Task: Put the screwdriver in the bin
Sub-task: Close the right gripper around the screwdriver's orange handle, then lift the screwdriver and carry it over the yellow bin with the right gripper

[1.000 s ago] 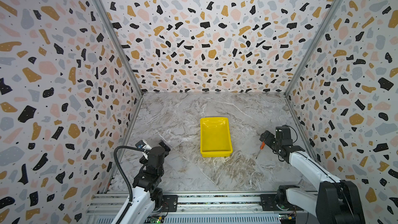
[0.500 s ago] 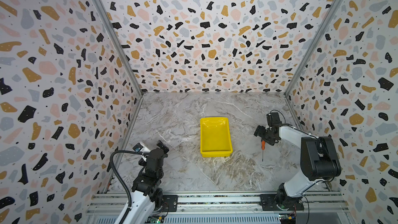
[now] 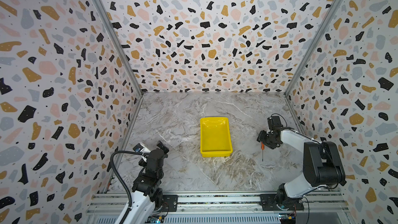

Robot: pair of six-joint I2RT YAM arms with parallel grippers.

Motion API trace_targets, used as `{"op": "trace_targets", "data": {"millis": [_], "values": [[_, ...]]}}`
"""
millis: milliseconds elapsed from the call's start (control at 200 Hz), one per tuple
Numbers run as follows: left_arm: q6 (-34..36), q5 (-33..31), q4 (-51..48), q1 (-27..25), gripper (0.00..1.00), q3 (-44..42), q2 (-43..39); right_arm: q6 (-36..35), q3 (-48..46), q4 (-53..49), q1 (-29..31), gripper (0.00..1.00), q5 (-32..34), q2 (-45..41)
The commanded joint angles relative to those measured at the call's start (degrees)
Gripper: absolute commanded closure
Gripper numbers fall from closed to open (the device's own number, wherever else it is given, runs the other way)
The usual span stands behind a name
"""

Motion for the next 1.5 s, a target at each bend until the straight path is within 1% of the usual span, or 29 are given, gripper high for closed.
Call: {"op": "trace_targets", "data": {"millis": [0,205,215,270,310,335,611,751,766,796,876,956,1016,1096,1166,1227,1287,1492], "values": [[-0.39,-1.24,1.53,0.03,0.0,-0.53,-0.41,-0.64,-0.14,-0.28,-0.05,0.45,1.77,-1.11],[-0.26,-1.09,1.51,0.02,0.0,-0.62,-0.45,-0.85,-0.23,0.05,-0.09,0.47,3.35,-0.71],[-0.26,-1.12,1.51,0.07,0.0,-0.59,-0.48,-0.94,-0.23,0.05,-0.1,0.52,3.43,-0.69],[-0.26,-1.09,1.61,0.02,0.0,-0.61,-0.46,-1.25,0.03,-0.01,-0.07,0.67,3.86,-0.62],[-0.26,-1.08,1.6,0.03,0.0,-0.61,-0.44,-1.38,0.2,-0.11,-0.07,0.84,4.21,-0.59],[-0.23,-1.07,1.63,0.02,0.0,-0.62,-0.45,-1.42,0.37,-0.31,-0.08,0.89,4.58,-0.64],[-0.06,-0.9,1.77,0.06,0.0,-0.69,-0.45,-1.55,0.34,-0.95,-0.1,0.89,6.43,-0.75],[-0.04,-0.89,1.86,0.02,0.0,-0.7,-0.49,-1.61,1.63,-2.57,0.25,0.89,7.5,-3.48],[-0.01,-0.83,1.87,0.04,0.0,-0.7,-0.48,-1.61,1.89,-2.77,0.44,0.91,7.92,-3.97],[-0.03,-0.81,1.93,0.02,0.0,-0.7,-0.46,-1.56,2.54,-3.49,0.96,0.91,9.26,-4.93],[-0.06,-0.72,2.1,0.03,0.0,-0.79,-0.49,-1.63,4.8,-5.37,4.26,0.91,14.89,-7.56],[0.07,-0.61,2.21,0.02,0.0,-0.83,-0.45,-1.06,8.25,-8.39,9.51,0.91,21.69,-9.32],[0.0,-0.41,2.35,0.03,0.0,-0.95,-0.47,0.27,11.73,-11.49,15.64,0.91,29.11,-10.03],[-0.07,0.07,2.91,0.03,0.0,-1.32,-0.56,1.84,16.17,-14.11,25.65,0.91,39.52,-10.14],[-0.04,0.01,2.92,0.02,0.0,-1.34,-0.63,2.17,19.72,-14.26,33.61,0.9,44.94,-9.25],[-0.07,0.07,2.83,0.04,0.0,-1.4,-0.72,2.55,22.83,-13.51,38.23,0.9,45.89,-7.33],[-0.05,0.03,2.75,0.08,0.0,-1.37,-0.78,3.24,26.11,-12.45,41.3,0.9,44.14,-4.64],[0.04,0.07,2.48,0.02,0.0,-1.4,-1.22,6.73,34.73,-10.44,45.02,0.89,35.62,5.37]]}}
